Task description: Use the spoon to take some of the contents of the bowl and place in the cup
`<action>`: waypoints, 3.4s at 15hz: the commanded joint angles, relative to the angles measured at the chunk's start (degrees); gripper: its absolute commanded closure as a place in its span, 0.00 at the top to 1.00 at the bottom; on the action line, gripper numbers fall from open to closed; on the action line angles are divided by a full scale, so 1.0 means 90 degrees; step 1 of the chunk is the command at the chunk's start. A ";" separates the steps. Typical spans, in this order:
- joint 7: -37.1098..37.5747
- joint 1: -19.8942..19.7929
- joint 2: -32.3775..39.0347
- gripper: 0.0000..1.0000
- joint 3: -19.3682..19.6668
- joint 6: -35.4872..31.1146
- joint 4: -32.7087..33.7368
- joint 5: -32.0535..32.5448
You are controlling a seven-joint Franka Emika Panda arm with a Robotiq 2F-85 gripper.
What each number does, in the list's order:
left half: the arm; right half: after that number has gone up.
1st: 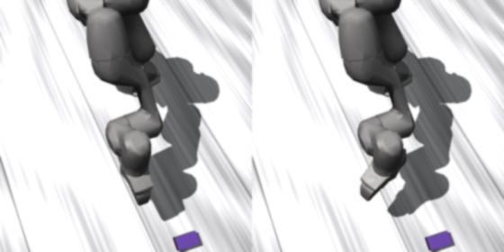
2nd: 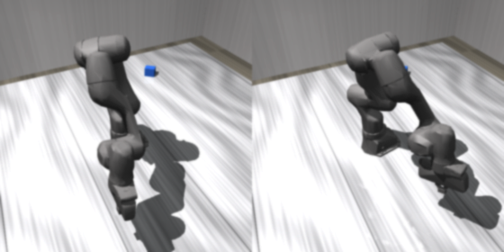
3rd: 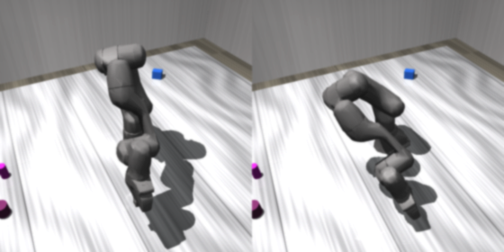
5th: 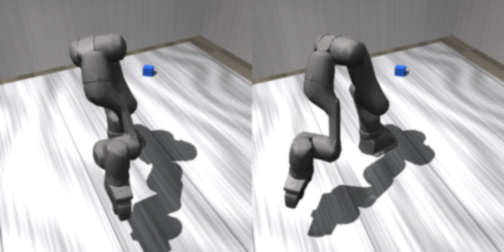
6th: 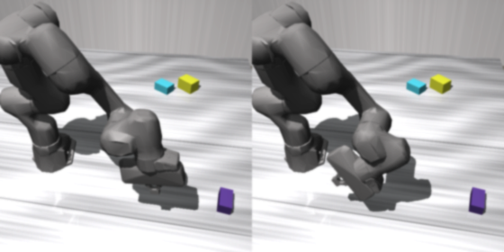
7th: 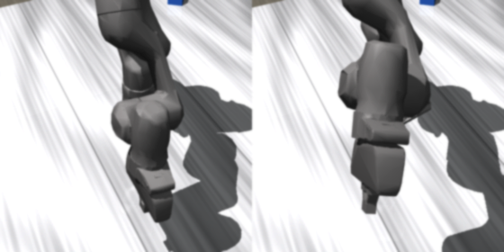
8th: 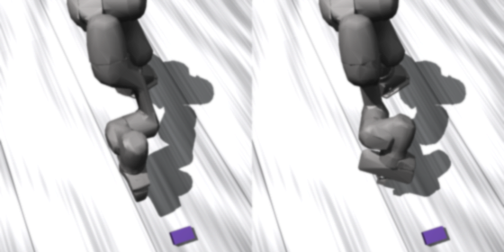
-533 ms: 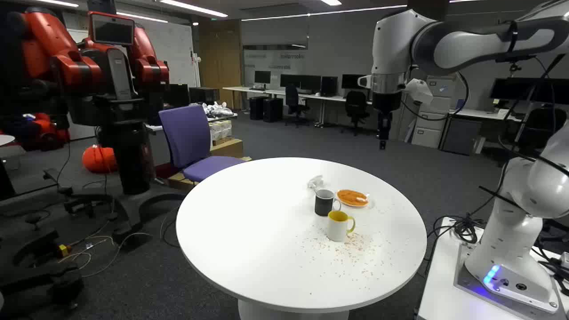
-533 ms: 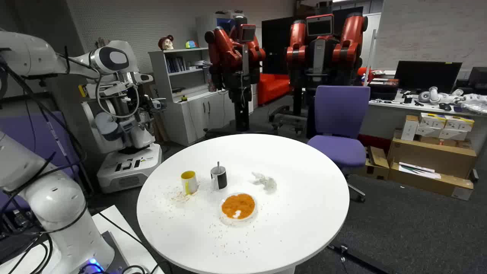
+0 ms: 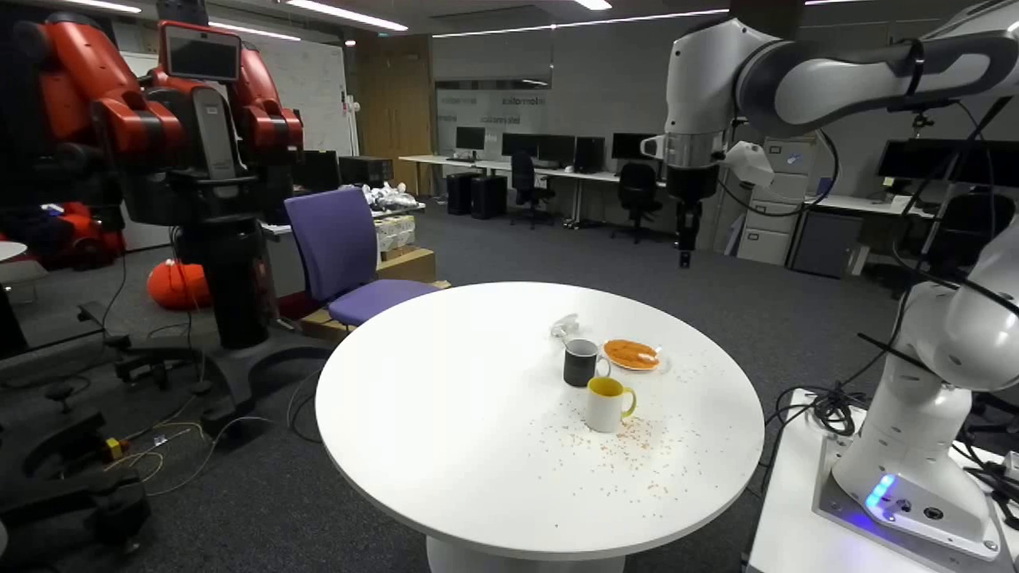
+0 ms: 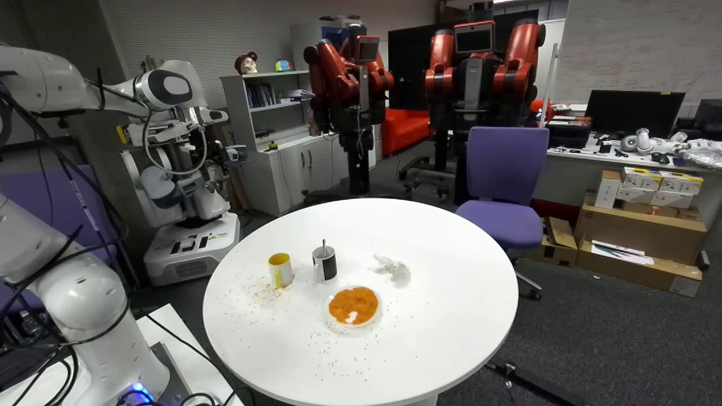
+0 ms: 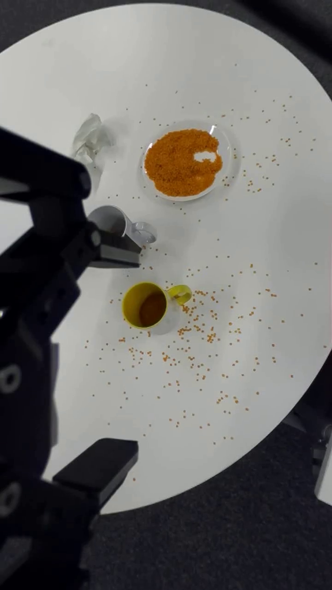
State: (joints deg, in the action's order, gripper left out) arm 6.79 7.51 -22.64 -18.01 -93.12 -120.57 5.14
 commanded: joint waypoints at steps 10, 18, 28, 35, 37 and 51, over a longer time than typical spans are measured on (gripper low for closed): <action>0.2007 -0.0254 0.3573 1.00 0.0705 0.0582 0.1972 0.2551; 0.3785 0.0427 0.5438 1.00 0.1489 -0.0037 0.3521 0.2289; 0.4417 0.0237 0.6590 1.00 0.2057 -0.1909 0.4224 0.1175; 0.4754 0.0639 0.6828 1.00 0.2394 -0.2726 0.4181 0.1140; 0.4935 0.0713 0.6845 1.00 0.2432 -0.2656 0.4158 0.1100; 0.5742 0.0408 0.6971 1.00 0.2560 -0.2187 0.3984 0.0393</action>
State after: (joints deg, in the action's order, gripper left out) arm 56.98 11.59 40.88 4.91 -114.40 -84.27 10.46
